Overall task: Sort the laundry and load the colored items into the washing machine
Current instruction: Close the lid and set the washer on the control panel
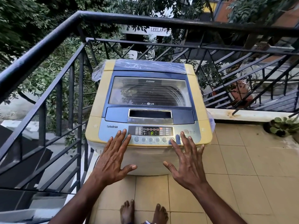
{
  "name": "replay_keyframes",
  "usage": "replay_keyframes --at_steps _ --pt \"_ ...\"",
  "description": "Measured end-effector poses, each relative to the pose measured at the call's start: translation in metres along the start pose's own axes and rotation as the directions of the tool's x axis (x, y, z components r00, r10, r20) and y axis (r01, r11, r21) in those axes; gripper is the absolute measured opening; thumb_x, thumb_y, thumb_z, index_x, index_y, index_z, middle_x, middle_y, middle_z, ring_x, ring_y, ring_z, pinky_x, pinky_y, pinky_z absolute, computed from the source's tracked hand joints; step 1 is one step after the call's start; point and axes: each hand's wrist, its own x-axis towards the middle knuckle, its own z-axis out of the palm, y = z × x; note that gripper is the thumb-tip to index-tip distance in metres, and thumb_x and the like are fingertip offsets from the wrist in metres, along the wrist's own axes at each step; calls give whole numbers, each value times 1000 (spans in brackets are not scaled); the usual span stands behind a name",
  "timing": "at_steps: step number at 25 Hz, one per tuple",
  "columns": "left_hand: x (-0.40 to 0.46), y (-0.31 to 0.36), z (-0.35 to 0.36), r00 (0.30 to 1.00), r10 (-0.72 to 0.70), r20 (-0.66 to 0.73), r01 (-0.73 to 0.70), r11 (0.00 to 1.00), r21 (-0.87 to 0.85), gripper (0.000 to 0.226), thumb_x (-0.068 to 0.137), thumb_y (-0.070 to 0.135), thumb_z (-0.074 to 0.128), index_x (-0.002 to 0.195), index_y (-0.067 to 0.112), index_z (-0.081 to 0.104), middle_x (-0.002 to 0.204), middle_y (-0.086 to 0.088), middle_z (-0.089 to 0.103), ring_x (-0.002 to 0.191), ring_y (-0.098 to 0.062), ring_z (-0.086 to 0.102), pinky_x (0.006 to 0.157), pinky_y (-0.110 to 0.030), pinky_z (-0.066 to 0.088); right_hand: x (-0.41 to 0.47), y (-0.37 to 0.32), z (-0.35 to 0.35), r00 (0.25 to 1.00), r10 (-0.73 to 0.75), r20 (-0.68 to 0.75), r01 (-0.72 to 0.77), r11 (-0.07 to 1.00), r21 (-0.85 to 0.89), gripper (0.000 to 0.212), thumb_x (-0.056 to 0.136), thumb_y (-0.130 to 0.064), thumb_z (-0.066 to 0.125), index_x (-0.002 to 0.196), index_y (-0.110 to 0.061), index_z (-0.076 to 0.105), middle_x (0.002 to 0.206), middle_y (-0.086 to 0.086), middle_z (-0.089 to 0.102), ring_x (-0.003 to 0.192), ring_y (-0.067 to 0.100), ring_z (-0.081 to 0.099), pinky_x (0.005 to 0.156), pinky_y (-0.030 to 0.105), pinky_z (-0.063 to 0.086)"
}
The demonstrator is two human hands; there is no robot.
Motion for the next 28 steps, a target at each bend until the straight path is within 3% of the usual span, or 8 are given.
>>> replay_keyframes --at_steps 4,7,10,13,19,22,28 --pt "-2 -3 -1 999 54 1 -54 998 16 108 87 75 50 161 12 5 171 -6 -2 158 -24 1 125 -47 10 1 3 -3 998 -64 2 64 998 -3 90 86 -79 41 161 -35 15 172 -3 -5 159 23 2 122 66 11" --pt "-3 -5 0 999 43 -10 -42 999 17 102 89 71 50 162 14 6 171 -6 -1 158 -24 2 126 -42 8 2 5 -6 997 -75 -9 75 997 0 96 87 -75 47 162 -27 13 172 0 3 158 23 10 124 52 21" --pt "-5 -4 1 1000 -22 -13 22 999 42 94 88 64 55 161 18 18 167 -10 16 153 -28 20 122 -41 22 4 4 -9 998 -48 -38 48 999 -5 89 86 -69 51 159 -24 26 162 5 29 144 26 34 113 44 40" --pt "-4 -3 0 999 -32 -36 34 998 56 83 85 53 65 154 18 35 153 -10 37 139 -31 41 113 -42 35 3 4 -8 996 -53 -75 52 999 -15 82 85 -66 53 155 -26 36 146 7 40 128 27 45 101 45 48" --pt "-3 -6 1 999 -49 -3 49 997 67 89 79 46 75 154 17 37 160 -10 33 150 -29 29 119 -43 32 5 8 -1 996 -83 -45 82 997 -15 82 85 -66 57 155 -31 36 163 6 24 150 29 23 121 51 28" --pt "-3 -8 3 999 -45 8 44 997 65 91 79 47 74 155 16 35 164 -9 27 153 -28 23 121 -42 28 6 10 1 997 -73 -35 73 997 -5 82 85 -66 56 156 -34 33 168 4 14 156 28 12 124 52 22" --pt "-4 -7 6 998 -60 15 58 995 80 93 77 47 76 155 18 35 164 -9 26 152 -28 24 121 -42 29 6 11 3 998 -56 -24 56 998 -6 82 85 -67 55 157 -35 31 169 3 10 157 27 8 124 55 21"
